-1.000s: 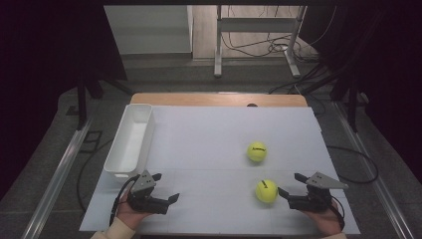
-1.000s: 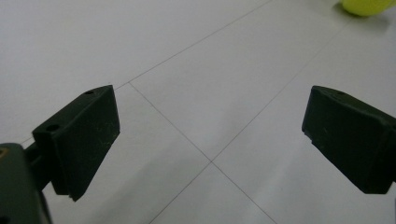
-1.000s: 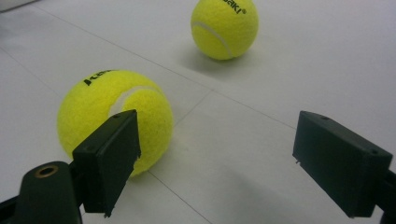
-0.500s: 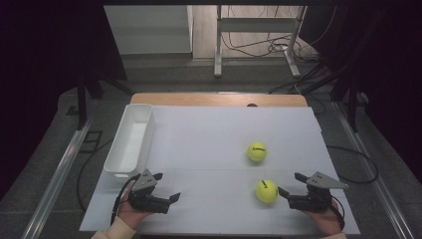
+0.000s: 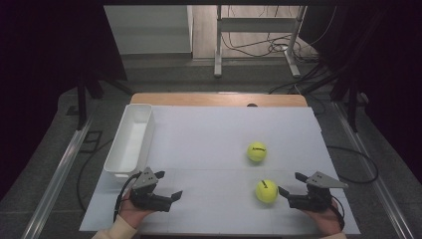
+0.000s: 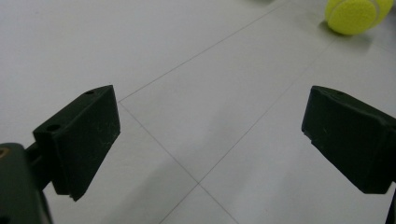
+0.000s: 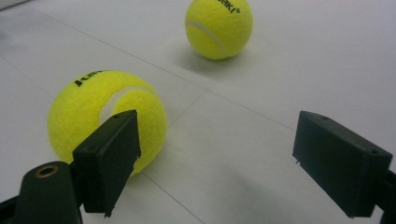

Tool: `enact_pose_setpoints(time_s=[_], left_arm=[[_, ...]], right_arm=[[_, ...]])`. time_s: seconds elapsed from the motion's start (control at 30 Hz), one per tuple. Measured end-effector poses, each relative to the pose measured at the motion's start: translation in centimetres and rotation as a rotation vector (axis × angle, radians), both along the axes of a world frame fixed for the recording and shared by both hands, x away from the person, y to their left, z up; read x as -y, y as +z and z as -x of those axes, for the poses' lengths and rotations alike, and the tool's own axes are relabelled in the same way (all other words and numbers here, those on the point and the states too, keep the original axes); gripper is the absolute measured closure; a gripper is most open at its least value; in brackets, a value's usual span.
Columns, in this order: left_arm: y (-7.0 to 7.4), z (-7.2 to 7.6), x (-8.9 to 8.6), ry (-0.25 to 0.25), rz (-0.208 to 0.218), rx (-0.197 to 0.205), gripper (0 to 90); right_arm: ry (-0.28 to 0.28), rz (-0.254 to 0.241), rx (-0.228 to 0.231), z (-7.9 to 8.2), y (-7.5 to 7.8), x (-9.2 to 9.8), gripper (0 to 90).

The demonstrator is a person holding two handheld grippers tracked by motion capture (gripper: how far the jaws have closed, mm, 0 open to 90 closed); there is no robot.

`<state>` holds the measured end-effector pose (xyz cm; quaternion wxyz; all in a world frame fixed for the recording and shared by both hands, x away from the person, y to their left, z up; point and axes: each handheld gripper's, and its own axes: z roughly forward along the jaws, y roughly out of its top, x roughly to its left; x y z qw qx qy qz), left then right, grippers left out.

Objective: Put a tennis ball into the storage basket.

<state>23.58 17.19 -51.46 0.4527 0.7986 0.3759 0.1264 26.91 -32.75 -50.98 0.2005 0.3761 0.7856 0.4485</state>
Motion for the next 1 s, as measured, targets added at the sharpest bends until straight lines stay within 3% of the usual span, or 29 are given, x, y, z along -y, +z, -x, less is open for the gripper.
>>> enact_pose_setpoints(time_s=[0.1, 0.5, 1.0], left_arm=[[0.1, 0.0, 0.3, -0.004, -0.011, 0.009, 5.0], [0.5, -0.3, 1.1, -0.028, 0.010, 0.002, 5.1], [0.9, -0.7, 3.4, -0.089, 0.006, 0.004, 5.1]], right_arm=[[-0.005, -0.002, 0.000, 0.0, 0.0, 0.1, 15.5], [-0.006, 0.003, -0.001, -0.1, 0.0, 0.0, 15.5], [-0.008, 0.011, -0.002, -0.1, -0.1, 0.0, 15.6]])
